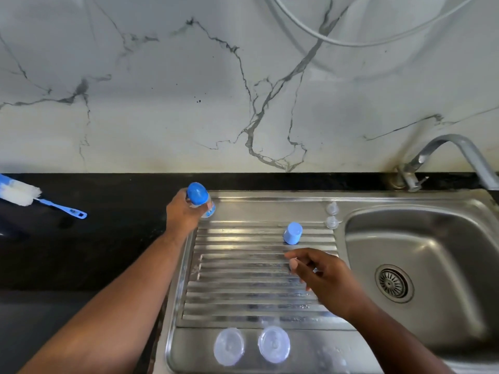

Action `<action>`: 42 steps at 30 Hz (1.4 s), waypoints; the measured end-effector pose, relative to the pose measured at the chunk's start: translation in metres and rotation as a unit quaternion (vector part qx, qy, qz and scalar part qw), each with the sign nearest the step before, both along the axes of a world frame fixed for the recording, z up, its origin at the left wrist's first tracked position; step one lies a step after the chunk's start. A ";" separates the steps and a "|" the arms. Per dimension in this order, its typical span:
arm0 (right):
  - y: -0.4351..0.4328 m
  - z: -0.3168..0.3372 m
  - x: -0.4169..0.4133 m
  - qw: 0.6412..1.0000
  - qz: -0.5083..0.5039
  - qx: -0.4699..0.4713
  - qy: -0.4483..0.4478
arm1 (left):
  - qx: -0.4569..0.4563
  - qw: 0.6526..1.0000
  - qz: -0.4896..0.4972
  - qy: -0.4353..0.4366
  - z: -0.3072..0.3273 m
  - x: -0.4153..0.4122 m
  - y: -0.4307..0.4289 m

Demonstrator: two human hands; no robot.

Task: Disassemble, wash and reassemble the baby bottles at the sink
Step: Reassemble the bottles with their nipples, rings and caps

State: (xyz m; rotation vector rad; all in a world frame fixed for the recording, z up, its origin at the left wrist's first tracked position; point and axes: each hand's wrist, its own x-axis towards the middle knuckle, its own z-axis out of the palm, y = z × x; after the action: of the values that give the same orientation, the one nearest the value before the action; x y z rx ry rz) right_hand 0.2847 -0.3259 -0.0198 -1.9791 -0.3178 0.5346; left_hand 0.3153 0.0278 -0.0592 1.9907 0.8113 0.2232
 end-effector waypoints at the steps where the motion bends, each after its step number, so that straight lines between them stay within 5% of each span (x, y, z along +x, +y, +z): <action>1: -0.001 -0.001 0.001 1.000 -0.002 -0.002 0.003 | 0.000 1.000 -0.007 0.007 -0.003 0.001 0.000; 20: -0.007 0.017 -0.043 0.995 0.093 -0.010 -0.041 | 0.051 0.997 0.036 -0.051 0.001 -0.116 -0.034; 32: -0.015 -0.022 -0.091 0.928 0.289 -0.180 -0.153 | 0.036 0.991 -0.002 -0.129 0.031 -0.190 -0.100; 37: -0.022 -0.028 -0.095 0.964 0.196 -0.133 -0.124 | 0.014 0.985 -0.074 -0.155 0.044 -0.194 -0.133; 42: -0.046 -0.015 -0.088 0.998 0.055 0.011 0.001 | -0.047 0.980 -0.153 -0.119 0.054 -0.184 -0.159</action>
State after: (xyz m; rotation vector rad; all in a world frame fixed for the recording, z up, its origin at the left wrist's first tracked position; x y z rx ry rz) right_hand 0.1969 -0.3717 -0.0350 -1.9480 -0.4315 0.6001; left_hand 0.1313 -0.1317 -0.0050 1.9235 0.3500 0.2327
